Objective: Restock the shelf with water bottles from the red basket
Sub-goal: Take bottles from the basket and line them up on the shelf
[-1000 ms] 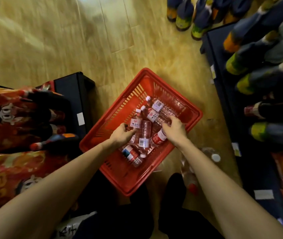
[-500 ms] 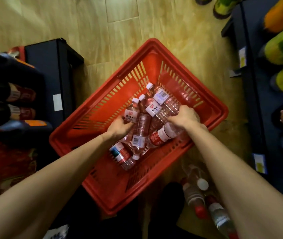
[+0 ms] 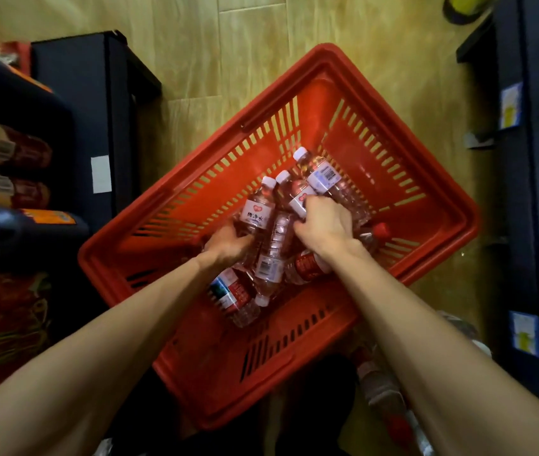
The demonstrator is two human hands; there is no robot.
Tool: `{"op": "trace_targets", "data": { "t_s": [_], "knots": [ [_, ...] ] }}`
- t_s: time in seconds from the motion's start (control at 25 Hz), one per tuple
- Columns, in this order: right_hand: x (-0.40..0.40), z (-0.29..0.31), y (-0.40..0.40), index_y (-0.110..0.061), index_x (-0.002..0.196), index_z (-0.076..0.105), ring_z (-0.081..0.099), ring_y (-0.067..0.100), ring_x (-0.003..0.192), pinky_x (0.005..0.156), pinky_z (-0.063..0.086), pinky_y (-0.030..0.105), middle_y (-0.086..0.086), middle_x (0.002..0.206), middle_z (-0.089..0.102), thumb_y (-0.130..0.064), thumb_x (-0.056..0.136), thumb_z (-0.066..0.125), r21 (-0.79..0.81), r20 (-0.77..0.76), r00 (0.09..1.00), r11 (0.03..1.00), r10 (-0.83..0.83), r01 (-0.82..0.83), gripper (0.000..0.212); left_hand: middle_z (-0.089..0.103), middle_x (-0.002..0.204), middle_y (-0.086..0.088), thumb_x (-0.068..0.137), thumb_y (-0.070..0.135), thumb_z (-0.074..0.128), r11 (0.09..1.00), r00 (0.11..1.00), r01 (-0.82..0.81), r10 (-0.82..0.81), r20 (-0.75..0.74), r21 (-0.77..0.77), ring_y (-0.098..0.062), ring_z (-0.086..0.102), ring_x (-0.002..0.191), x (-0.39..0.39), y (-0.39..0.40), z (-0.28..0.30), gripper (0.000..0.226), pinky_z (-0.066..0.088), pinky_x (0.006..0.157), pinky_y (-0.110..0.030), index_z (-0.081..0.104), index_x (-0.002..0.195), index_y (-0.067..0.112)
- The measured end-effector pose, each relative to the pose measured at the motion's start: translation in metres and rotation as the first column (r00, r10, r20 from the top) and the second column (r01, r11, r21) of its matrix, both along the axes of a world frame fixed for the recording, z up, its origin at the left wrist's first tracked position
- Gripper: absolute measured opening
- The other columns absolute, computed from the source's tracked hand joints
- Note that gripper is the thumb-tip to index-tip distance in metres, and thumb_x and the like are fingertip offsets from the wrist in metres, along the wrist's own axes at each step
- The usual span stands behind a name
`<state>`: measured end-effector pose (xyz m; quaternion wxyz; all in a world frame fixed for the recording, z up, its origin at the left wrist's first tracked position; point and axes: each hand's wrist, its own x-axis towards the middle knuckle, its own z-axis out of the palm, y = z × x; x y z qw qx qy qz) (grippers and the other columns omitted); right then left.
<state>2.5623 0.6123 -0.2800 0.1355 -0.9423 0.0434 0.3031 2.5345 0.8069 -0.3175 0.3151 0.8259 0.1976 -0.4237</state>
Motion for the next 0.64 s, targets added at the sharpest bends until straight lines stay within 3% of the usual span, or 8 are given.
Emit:
{"op": "trace_targets", "data": {
  "t_s": [0.16,0.32,0.48,0.64],
  "knots": [
    [-0.009,-0.019,0.009,-0.011,0.117,0.069,0.068,0.034,0.113,0.089,0.052,0.036,0.015,0.119,0.071,-0.031,0.094,0.059,-0.027,-0.1,0.991,0.996,0.086,-0.089,0.032,0.06,0.143,-0.001,0.054,0.085,0.055,0.998,0.997,-0.07,0.07,0.029,-0.004,-0.029,0.059,0.129,-0.008,0.009,-0.014,0.104,0.046,0.109,-0.048,0.045,0.145,0.036],
    [-0.018,-0.028,-0.004,-0.011,0.116,0.066,0.067,0.035,0.111,0.088,0.052,0.036,0.016,0.119,0.07,-0.026,0.092,0.061,-0.047,-0.092,0.992,0.995,0.086,-0.091,0.029,0.062,0.14,-0.005,0.07,0.072,0.063,0.987,0.992,-0.123,0.121,0.026,0.106,-0.032,0.063,0.123,-0.029,0.003,-0.017,0.087,0.05,0.101,-0.043,0.044,0.145,0.031],
    [-0.021,-0.035,0.012,-0.013,0.113,0.064,0.064,0.034,0.113,0.09,0.051,0.038,0.012,0.12,0.068,-0.027,0.09,0.061,0.089,-0.005,0.993,0.989,0.12,-0.119,0.027,0.06,0.143,-0.002,0.077,0.061,0.071,0.982,0.992,-0.12,0.112,0.063,0.144,-0.031,0.061,0.126,-0.036,0.009,-0.023,0.078,0.048,0.102,-0.041,0.043,0.144,0.033],
    [-0.019,-0.045,0.024,-0.011,0.119,0.062,0.067,0.038,0.109,0.087,0.052,0.039,0.017,0.118,0.07,-0.028,0.094,0.062,0.105,-0.002,0.991,0.985,-0.134,0.133,0.03,0.06,0.143,-0.002,0.075,0.058,0.074,0.995,0.997,-0.014,0.006,0.081,0.096,-0.03,0.059,0.129,-0.029,0.018,-0.026,0.08,0.047,0.102,-0.039,0.044,0.146,0.034]
  ]
}}
